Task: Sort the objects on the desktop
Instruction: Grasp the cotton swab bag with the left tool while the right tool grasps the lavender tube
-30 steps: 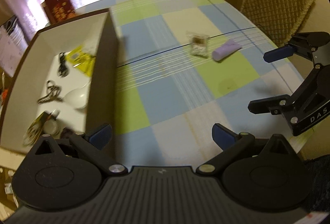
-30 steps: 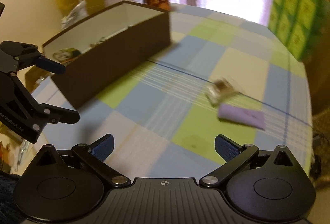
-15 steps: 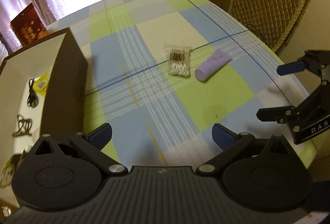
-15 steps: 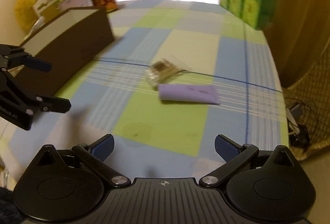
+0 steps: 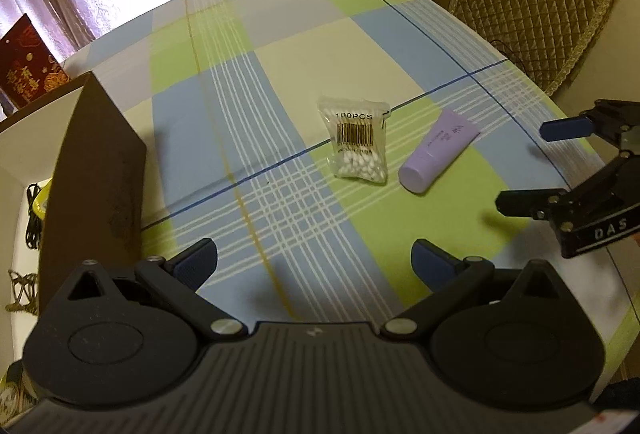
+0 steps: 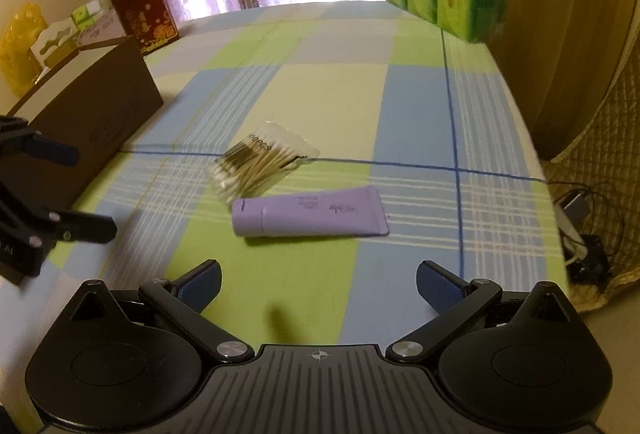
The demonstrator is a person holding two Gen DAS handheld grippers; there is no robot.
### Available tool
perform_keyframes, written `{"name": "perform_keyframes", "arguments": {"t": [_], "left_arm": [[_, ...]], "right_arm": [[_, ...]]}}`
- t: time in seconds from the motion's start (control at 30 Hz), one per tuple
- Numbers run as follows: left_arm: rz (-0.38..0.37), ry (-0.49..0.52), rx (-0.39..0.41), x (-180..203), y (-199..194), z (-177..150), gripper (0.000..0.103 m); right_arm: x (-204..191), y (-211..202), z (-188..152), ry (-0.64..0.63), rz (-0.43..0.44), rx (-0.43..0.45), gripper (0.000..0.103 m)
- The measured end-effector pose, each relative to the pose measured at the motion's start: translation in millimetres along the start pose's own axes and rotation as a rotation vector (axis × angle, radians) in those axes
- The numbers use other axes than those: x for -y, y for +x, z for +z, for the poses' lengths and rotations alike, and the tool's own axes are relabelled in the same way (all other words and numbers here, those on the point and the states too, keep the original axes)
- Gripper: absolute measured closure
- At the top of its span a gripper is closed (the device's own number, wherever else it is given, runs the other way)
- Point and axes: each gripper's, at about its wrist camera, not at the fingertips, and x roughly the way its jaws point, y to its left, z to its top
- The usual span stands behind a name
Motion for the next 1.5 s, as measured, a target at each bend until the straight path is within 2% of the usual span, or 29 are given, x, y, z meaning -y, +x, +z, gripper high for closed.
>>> {"name": "perform_keyframes", "arguments": {"t": [0.3, 0.4, 0.53, 0.6, 0.7, 0.77, 0.8, 0.93, 1.17, 1.33, 1.47, 1.5], "left_arm": [[-0.004, -0.01, -0.037, -15, 21, 7, 0.001], [0.001, -0.016, -0.041, -21, 25, 9, 0.001], [0.0, -0.032, -0.05, -30, 31, 10, 0.001], [0.002, -0.031, -0.056, -33, 35, 11, 0.001], [-0.001, -0.031, -0.057, -36, 38, 12, 0.001], [-0.006, -0.032, -0.053, -37, 39, 13, 0.001], [-0.008, -0.032, -0.052, -38, 39, 13, 0.001], [-0.013, -0.031, -0.049, -39, 42, 15, 0.001], [-0.044, -0.013, -0.025, -31, 49, 25, 0.001], [-0.091, 0.031, 0.025, -12, 56, 42, 0.002], [-0.107, 0.073, 0.056, 5, 67, 56, 0.006], [-0.108, 0.082, 0.058, 8, 71, 59, 0.01]], "right_arm": [[-7, 30, 21, -0.009, 0.026, -0.004, 0.002], [-11, 34, 26, 0.099, -0.011, -0.041, 0.002], [-9, 37, 29, 0.344, -0.054, -0.002, 0.002], [-11, 42, 33, 0.398, -0.104, 0.011, 0.002], [-18, 50, 38, 0.363, -0.168, -0.005, 0.003], [-22, 56, 38, 0.313, -0.203, -0.039, 0.02], [-21, 57, 37, 0.304, -0.206, -0.053, 0.034], [-15, 50, 28, 0.236, -0.214, -0.064, 0.052], [4, 38, 14, 0.168, -0.213, -0.047, 0.053], [13, 37, 11, 0.095, -0.251, -0.033, 0.053], [26, 33, 10, 0.118, -0.26, -0.028, 0.053], [29, 31, 10, 0.125, -0.259, -0.027, 0.053]]}}
